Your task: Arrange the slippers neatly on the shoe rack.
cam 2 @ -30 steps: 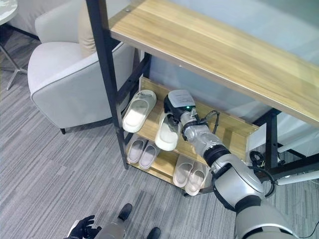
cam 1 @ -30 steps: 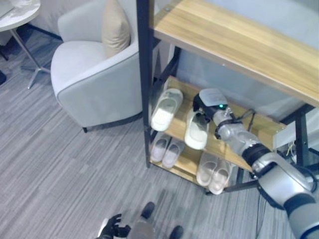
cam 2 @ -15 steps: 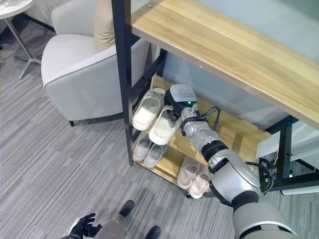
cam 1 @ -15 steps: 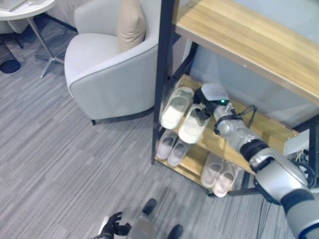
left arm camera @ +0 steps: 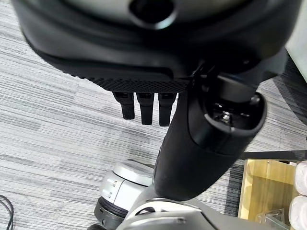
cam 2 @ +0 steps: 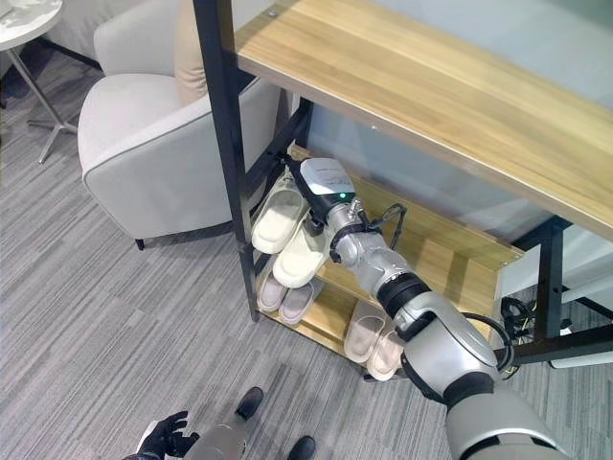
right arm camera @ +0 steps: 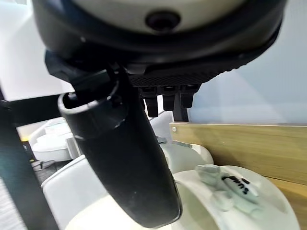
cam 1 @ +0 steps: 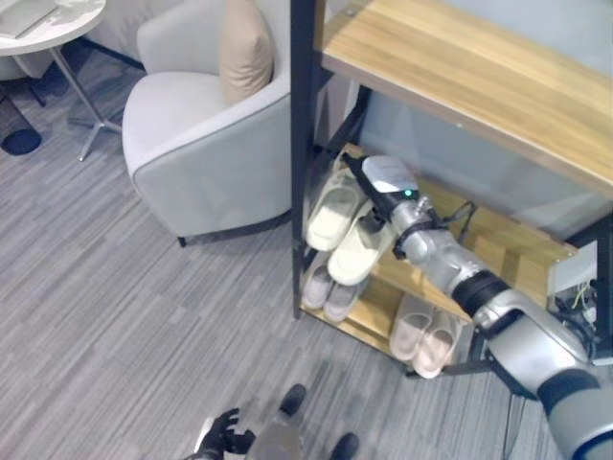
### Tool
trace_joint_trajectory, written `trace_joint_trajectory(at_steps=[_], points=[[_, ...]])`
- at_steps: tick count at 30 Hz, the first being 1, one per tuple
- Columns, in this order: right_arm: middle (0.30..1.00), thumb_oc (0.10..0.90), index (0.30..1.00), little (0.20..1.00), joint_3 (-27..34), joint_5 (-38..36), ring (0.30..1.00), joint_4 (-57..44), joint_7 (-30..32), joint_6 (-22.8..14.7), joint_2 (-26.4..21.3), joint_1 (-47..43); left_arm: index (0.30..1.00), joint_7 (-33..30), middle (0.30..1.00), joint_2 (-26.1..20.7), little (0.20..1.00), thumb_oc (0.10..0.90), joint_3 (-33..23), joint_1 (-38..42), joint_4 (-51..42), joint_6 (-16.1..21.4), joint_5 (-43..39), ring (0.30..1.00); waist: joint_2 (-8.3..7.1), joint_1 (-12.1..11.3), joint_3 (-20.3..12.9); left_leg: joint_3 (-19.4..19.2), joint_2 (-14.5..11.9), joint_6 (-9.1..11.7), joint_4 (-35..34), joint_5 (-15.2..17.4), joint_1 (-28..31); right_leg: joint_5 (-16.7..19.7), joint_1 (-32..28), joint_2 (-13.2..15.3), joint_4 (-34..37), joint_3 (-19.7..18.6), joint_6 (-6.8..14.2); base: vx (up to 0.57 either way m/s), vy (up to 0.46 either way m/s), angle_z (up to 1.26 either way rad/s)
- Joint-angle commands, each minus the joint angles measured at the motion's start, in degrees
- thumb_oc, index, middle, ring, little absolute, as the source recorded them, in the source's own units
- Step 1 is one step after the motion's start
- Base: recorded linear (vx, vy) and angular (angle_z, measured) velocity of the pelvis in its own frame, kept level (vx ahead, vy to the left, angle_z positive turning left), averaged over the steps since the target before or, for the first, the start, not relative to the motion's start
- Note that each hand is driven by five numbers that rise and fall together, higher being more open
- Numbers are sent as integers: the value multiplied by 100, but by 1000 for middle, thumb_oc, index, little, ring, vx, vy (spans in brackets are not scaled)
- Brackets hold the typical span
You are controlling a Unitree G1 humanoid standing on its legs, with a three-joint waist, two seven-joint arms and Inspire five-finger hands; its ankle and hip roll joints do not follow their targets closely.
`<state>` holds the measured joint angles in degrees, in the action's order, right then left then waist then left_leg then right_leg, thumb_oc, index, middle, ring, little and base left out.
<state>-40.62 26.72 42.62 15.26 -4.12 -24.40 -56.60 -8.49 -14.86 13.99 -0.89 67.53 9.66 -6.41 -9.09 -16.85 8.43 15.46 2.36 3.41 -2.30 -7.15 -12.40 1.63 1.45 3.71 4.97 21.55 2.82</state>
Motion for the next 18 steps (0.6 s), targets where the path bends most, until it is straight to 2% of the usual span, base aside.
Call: trace_joint_trajectory(at_steps=[1, 5, 10, 11, 12, 13, 14, 15, 18], points=[[900, 800, 900, 900, 290, -229, 900, -330, 245, -228, -285, -265, 900, 46, 900, 193, 900, 800, 259, -77, 291, 70, 45, 900, 56, 121, -398, -482, -146, 44, -270, 450, 569, -138, -48, 164, -41, -352, 380, 8, -3, -11], [900, 800, 900, 900, 460, -369, 900, -859, 178, -316, -364, 39, 900, 71, 900, 225, 900, 800, 191, -124, 317, 42, 83, 900, 79, 188, -423, -515, -161, 49, -270, 468, 614, -139, -61, 152, -39, -392, 375, 7, -9, -8], [900, 800, 900, 900, 852, -1062, 900, -1601, -11, -536, -396, 636, 900, 129, 900, 261, 900, 800, 105, -180, 319, 7, 143, 900, 116, 260, -442, -554, -183, 53, -270, 478, 653, -152, -79, 145, -40, -408, 362, -2, -6, -2], [900, 800, 900, 900, 987, -1432, 900, -1798, -89, -622, -361, 834, 900, 148, 900, 266, 900, 800, 88, -194, 322, -3, 162, 900, 129, 280, -443, -557, -183, 55, -270, 475, 663, -155, -82, 141, -41, -417, 358, 0, 0, 0], [900, 800, 900, 900, 1189, -2235, 900, -2115, -321, -809, -303, 1212, 900, 198, 900, 282, 900, 800, 55, -212, 355, -27, 229, 900, 149, 318, -448, -561, -182, 60, -270, 470, 677, -155, -88, 135, -42, -413, 352, 0, 0, 0], [900, 800, 900, 900, 1204, -2254, 900, -2140, -341, -801, -318, 1233, 900, 200, 900, 277, 900, 800, 64, -219, 354, -27, 230, 900, 146, 312, -454, -559, -182, 60, -270, 471, 678, -157, -90, 135, -41, -410, 352, 0, 0, 0], [900, 800, 900, 900, 1358, -3131, 900, -2320, -599, -940, -269, 1610, 900, 245, 900, 272, 900, 800, 47, -236, 384, -49, 287, 900, 162, 341, -456, -576, -186, 65, -270, 468, 692, -154, -94, 137, -44, -407, 351, 0, 0, 0], [900, 800, 900, 900, 1448, -3611, 900, -2425, -780, -979, -261, 1784, 900, 287, 900, 265, 900, 800, 19, -240, 412, -67, 321, 900, 171, 358, -462, -588, -187, 70, -270, 467, 700, -153, -95, 136, -44, -408, 350, 0, 0, 0], [900, 800, 900, 900, 1504, -4382, 900, -2585, -1136, -1031, -241, 2096, 900, 341, 900, 261, 900, 800, 13, -259, 450, -78, 364, 900, 186, 372, -473, -604, -198, 77, -270, 467, 713, -153, -100, 137, -47, -403, 349, 2, 1, -1]])
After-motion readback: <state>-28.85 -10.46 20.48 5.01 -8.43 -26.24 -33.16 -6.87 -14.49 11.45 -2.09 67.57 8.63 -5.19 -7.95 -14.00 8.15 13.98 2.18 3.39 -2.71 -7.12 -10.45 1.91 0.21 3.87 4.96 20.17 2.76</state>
